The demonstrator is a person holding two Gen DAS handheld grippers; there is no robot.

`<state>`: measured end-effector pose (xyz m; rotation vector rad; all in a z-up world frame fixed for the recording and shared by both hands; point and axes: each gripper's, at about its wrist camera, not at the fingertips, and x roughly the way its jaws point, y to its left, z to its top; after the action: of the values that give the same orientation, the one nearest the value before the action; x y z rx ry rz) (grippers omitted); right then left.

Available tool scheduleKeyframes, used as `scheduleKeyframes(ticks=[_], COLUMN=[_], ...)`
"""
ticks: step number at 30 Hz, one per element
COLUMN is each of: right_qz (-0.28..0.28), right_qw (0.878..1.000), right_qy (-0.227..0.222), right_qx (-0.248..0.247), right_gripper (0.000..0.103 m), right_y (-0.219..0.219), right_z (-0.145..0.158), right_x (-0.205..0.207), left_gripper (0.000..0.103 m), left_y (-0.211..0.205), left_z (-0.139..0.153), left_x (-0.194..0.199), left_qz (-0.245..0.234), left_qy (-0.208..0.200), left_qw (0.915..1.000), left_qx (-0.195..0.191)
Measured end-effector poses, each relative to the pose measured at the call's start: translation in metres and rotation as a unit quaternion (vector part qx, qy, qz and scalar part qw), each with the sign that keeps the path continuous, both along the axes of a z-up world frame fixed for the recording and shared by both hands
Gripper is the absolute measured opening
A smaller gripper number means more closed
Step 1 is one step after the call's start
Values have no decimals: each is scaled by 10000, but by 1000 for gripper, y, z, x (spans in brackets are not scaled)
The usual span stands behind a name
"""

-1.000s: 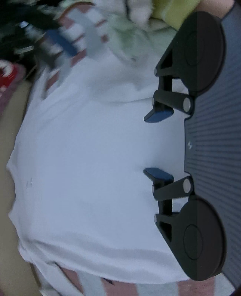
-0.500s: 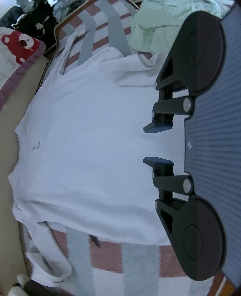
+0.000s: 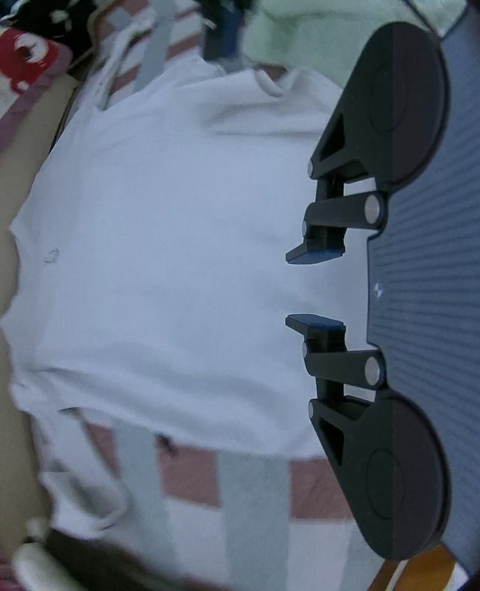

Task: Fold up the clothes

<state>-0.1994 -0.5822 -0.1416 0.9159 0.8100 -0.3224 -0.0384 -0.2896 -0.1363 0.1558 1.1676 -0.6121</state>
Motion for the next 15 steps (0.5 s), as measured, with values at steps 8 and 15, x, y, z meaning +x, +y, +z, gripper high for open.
scheduleKeyframes(ticks=[8,15], right_qz=[98,671], right_qw=[9991,9871], right_qy=[309,414], right_qx=[263,-1392], right_gripper=[54,17], right_y=[15,54], right_z=[-48,11], right_x=[30,14], left_gripper=[29,29], left_y=[-17,3], left_z=[-8,-7], left_x=[1,4], left_qz=[-372,-310], left_qy=[96,57], left_qw=[9988,9994], left_qx=[-314,111])
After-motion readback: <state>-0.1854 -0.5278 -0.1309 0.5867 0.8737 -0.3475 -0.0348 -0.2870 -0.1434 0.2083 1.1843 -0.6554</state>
